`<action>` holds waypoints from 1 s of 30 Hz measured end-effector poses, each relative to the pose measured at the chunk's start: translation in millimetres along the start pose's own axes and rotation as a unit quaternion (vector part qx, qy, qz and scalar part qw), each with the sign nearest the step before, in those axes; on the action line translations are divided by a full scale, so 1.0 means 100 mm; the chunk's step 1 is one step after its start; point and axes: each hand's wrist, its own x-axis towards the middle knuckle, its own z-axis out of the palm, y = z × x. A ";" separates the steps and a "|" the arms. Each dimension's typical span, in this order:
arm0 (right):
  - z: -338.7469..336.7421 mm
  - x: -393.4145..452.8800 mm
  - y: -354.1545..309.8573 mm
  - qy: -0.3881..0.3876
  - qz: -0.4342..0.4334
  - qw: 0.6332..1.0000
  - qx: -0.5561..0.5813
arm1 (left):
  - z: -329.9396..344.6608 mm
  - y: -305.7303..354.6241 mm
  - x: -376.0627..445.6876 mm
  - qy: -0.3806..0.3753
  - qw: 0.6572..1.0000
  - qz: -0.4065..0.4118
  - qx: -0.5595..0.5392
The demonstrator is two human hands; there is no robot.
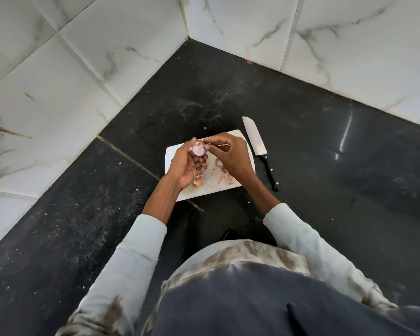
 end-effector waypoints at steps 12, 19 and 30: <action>0.05 0.01 -0.01 -0.014 0.009 1.000 -0.023 | 0.17 -0.01 0.01 0.072 0.985 0.050 0.151; 0.07 0.01 -0.04 -0.006 -0.016 0.999 -0.042 | 0.24 -0.01 0.05 0.107 0.958 0.103 0.244; 0.16 -0.01 -0.10 -0.005 0.002 0.993 -0.114 | 0.16 -0.10 0.07 0.061 0.945 0.175 0.269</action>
